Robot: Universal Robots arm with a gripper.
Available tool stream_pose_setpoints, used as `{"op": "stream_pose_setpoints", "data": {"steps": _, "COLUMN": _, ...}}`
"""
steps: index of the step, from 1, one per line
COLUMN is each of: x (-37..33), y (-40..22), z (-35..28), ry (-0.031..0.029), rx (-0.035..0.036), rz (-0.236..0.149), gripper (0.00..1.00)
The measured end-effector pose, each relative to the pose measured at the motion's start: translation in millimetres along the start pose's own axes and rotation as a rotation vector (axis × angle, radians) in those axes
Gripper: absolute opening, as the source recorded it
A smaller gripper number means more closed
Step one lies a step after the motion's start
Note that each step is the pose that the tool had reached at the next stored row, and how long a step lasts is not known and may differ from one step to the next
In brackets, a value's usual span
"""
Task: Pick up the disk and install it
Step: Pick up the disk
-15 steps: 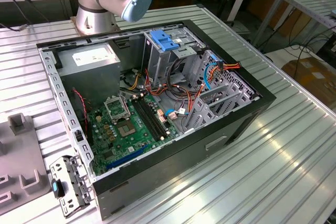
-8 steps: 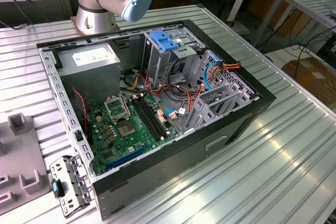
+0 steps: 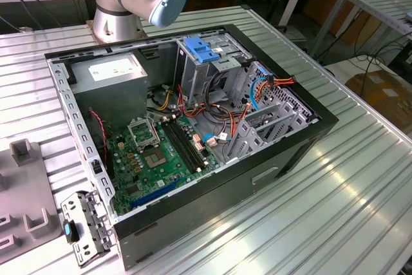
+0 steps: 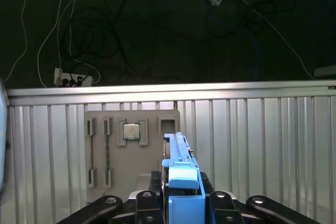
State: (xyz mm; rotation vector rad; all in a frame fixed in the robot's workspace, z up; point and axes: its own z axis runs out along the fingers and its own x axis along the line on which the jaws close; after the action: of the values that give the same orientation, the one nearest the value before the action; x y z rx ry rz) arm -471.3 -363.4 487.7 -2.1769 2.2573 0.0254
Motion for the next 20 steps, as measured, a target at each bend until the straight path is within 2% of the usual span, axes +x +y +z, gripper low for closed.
{"op": "stream_pose_setpoints", "data": {"steps": 3, "x": -0.1, "y": 0.1, "z": -9.1, "ry": -0.0001, "rx": 0.0002, "rz": 0.0, "gripper": 0.37}}
{"op": "stream_pose_setpoints", "data": {"steps": 8, "x": -0.3, "y": 0.2, "z": -18.2, "ry": -0.0001, "rx": 0.0002, "rz": 0.0, "gripper": 0.37}}
{"op": "stream_pose_setpoints", "data": {"steps": 10, "x": -0.3, "y": 0.2, "z": -23.8, "ry": -0.0001, "rx": 0.0002, "rz": 0.0, "gripper": 0.37}}
{"op": "stream_pose_setpoints", "data": {"steps": 14, "x": -0.4, "y": 0.2, "z": -27.6, "ry": -0.0001, "rx": 0.0001, "rz": 0.0, "gripper": 0.37}}
{"op": "stream_pose_setpoints", "data": {"steps": 20, "x": -0.4, "y": 0.1, "z": -27.7, "ry": -0.0002, "rx": 0.0003, "rz": 0.0, "gripper": 0.37}}
